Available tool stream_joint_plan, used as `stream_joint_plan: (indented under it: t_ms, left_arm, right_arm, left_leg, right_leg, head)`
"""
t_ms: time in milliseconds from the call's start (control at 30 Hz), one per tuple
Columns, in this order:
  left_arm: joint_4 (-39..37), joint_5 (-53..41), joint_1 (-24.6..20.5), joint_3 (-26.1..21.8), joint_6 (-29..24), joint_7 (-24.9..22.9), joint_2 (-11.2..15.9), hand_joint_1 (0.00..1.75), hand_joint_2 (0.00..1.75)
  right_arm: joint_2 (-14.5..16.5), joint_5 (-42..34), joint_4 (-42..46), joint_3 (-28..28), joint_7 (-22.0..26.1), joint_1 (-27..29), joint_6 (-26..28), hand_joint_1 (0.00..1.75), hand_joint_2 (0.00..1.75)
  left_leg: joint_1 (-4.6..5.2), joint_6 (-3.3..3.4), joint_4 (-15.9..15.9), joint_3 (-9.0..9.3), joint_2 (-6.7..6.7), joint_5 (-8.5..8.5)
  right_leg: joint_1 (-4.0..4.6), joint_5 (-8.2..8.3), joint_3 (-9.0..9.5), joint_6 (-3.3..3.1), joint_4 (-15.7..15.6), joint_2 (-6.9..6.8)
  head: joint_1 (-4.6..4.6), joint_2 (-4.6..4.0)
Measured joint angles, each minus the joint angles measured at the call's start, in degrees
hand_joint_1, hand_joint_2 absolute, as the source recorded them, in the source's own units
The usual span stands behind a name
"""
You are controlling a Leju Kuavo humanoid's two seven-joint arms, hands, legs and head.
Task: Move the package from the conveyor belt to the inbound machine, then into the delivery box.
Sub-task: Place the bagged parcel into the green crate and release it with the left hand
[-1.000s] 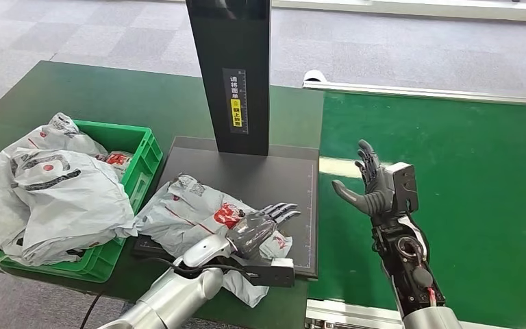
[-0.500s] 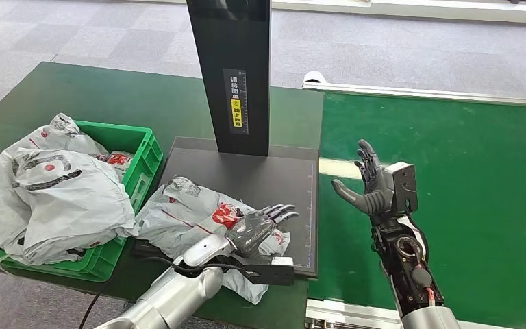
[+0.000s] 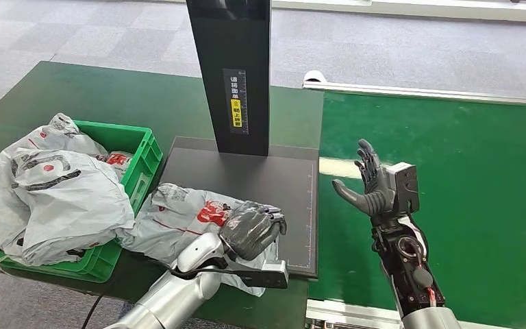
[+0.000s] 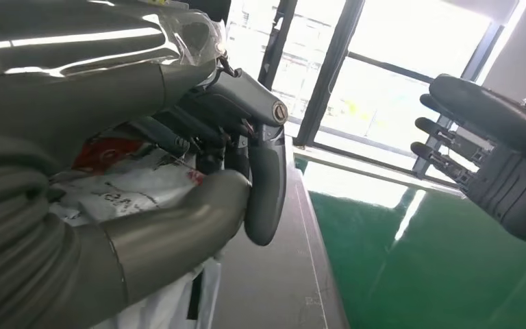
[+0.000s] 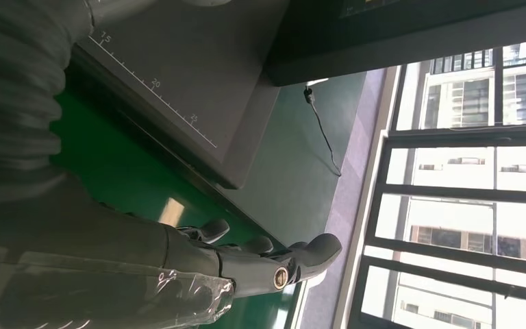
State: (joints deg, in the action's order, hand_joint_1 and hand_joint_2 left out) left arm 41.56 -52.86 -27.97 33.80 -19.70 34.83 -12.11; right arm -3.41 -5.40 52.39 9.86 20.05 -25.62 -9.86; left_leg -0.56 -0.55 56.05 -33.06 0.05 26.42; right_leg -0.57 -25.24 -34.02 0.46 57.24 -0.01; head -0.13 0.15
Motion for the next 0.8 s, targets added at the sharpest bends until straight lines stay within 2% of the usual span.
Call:
stream_joint_plan:
  t_ms: [433,533,633,700,800]
  left_arm:
    - [0.76,0.47,0.23,-0.53,-1.17,0.88,0.0,1.75,1.75]
    - [2.07,2.82,0.79,-1.05,-5.8,3.3,-0.04,1.75,1.75]
    - [5.11,6.95,1.37,-2.46,-13.93,4.58,-0.26,1.75,1.75]
    - [7.66,8.26,1.81,-4.63,-18.22,4.74,-0.67,1.75,1.75]
    - [13.73,8.75,3.61,-10.11,-19.99,4.98,-1.83,1.75,1.75]
  right_arm:
    - [-0.12,-0.1,0.01,0.0,0.03,-0.01,0.0,0.0,1.75]
    - [-0.13,-0.3,0.02,0.0,0.08,0.0,0.0,0.0,1.75]
    - [-0.11,-0.51,0.03,0.01,0.15,0.03,0.09,0.0,1.75]
    - [-0.1,-0.65,0.17,0.03,0.23,0.21,0.37,0.0,1.75]
    - [0.0,-0.91,0.48,0.05,0.46,0.64,1.13,0.0,1.75]
  left_leg:
    - [0.0,0.0,0.0,0.0,0.0,0.0]
    - [0.0,0.0,0.0,-0.01,0.0,0.0]
    - [0.0,0.0,0.0,-0.02,0.0,0.0]
    - [0.0,0.0,0.0,-0.02,0.0,0.0]
    - [0.0,0.0,0.0,-0.03,0.03,0.0]
  right_leg:
    - [0.0,0.0,-0.01,0.0,0.0,0.0]
    - [0.0,0.0,-0.02,0.0,0.0,0.0]
    - [0.0,0.0,-0.02,0.0,0.0,0.0]
    - [0.0,0.0,-0.02,0.0,0.0,0.0]
    - [0.0,0.0,-0.04,0.0,0.01,0.0]
  head:
    - [-0.01,-0.01]
    - [-0.01,-0.01]
    - [0.0,-0.01]
    - [0.01,0.0]
    - [0.0,0.01]
